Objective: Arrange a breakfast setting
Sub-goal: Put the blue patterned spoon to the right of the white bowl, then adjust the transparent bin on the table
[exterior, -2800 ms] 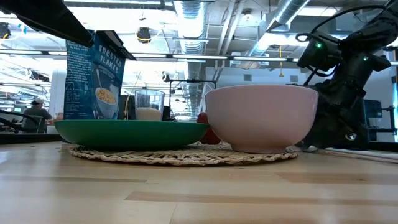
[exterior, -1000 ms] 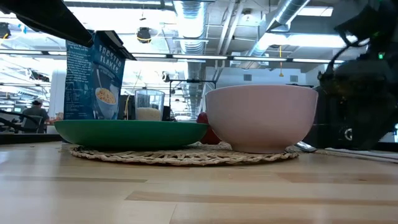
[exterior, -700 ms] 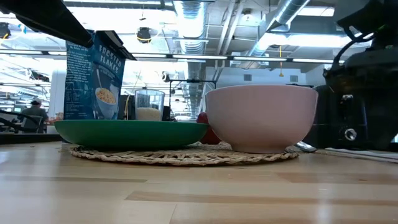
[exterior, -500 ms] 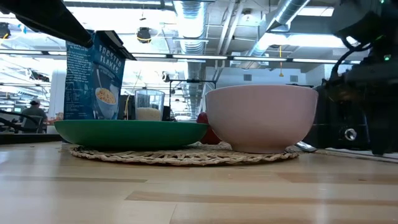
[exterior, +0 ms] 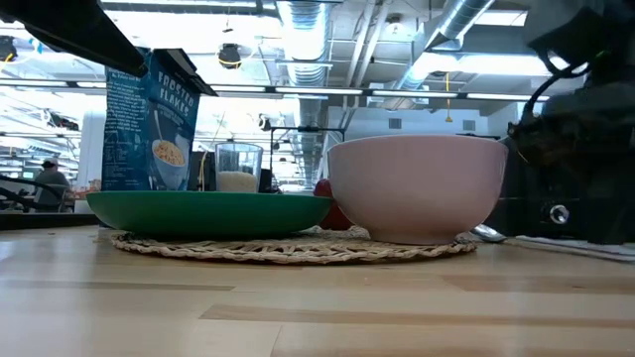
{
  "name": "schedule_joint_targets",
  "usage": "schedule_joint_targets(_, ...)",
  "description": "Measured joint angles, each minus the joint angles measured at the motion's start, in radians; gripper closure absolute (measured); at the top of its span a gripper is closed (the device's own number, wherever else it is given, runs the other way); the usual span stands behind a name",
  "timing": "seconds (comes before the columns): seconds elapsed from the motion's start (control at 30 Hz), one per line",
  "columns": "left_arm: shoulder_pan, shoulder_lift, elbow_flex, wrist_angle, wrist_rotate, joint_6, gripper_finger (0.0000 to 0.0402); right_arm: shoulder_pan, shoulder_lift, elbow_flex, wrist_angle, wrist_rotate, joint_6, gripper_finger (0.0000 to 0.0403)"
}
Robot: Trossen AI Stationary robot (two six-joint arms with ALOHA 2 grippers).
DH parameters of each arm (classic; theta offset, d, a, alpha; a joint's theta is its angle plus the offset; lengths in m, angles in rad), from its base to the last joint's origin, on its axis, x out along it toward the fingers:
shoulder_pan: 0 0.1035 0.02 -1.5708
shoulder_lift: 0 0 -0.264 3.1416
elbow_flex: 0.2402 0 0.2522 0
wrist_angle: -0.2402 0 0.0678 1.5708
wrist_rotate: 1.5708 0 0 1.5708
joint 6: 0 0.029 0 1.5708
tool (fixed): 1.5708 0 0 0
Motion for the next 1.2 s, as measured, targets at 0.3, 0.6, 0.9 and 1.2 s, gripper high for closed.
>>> schedule_joint_targets(0.3,0.000,0.000,0.000,0.000,0.000,0.000,0.0230,-0.009,0.024,0.001,0.090,-0.012,0.012,0.0230)
schedule_joint_targets(0.6,0.000,0.000,0.000,0.000,0.000,0.000,0.0230,-0.014,0.022,0.001,0.096,-0.005,-0.011,0.0230)
schedule_joint_targets(0.9,0.000,0.000,0.000,0.000,0.001,0.000,0.0230,-0.014,0.016,0.001,0.093,-0.001,-0.038,0.0230)
schedule_joint_targets(1.2,0.000,0.000,0.000,0.000,0.006,0.000,0.0230,0.039,-0.072,0.153,-0.088,-0.004,-0.074,0.0230)
